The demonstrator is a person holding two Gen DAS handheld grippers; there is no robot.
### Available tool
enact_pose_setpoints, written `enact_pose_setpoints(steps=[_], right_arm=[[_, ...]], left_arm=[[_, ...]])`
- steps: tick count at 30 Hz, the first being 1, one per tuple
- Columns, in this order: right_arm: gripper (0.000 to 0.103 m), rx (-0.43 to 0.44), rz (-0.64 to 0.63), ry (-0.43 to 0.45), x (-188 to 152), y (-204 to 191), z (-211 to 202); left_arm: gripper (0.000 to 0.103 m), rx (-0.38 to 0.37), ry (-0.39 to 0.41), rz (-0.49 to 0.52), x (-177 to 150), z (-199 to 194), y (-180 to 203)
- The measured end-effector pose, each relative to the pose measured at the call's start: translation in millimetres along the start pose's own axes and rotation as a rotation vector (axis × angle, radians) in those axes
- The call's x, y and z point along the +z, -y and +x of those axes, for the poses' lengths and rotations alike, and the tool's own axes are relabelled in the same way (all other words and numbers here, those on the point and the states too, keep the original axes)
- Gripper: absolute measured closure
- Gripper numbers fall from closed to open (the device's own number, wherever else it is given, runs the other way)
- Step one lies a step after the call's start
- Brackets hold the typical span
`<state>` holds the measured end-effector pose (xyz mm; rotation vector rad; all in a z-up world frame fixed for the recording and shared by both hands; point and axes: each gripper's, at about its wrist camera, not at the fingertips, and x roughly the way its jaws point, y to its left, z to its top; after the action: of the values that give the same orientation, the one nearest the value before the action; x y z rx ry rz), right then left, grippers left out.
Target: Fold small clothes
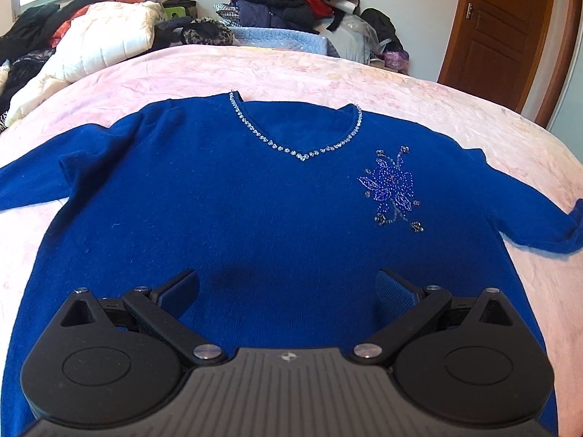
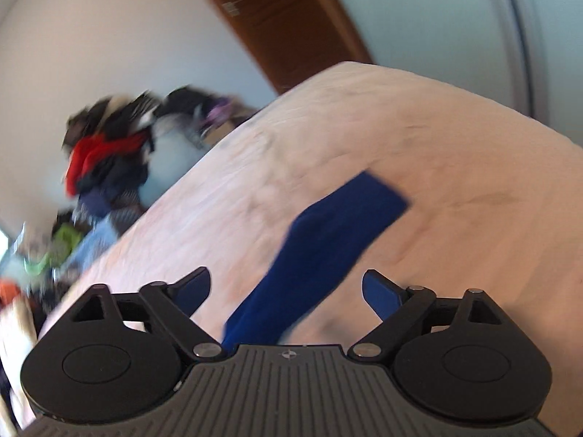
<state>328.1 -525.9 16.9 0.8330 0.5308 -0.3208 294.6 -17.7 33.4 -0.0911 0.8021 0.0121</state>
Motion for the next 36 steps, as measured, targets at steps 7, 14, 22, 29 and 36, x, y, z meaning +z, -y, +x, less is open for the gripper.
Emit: enact_pose_setpoints(steps=[7, 14, 22, 29, 36], right_arm=[[0.025, 0.056, 0.163, -0.046, -5, 31, 40], [0.092, 0.040, 0.203, -0.045, 8, 30, 74], [0.092, 0.206, -0.038, 0.110, -15, -36, 10], [0.093, 0.647, -0.408, -0.185, -149, -192, -21], [0.076, 0.667, -0.776, -0.338, -271, -257, -47]], left_arm=[[0.000, -0.008, -0.031, -0.026, 9, 18, -4], [0.000, -0.037, -0.033, -0.076, 16, 23, -8], [0.000, -0.275, 0.003, -0.264, 28, 13, -32], [0.000, -0.589, -0.029, -0.539, 36, 18, -61], [0.000, -0.724, -0.181, -0.771, 16, 46, -90]])
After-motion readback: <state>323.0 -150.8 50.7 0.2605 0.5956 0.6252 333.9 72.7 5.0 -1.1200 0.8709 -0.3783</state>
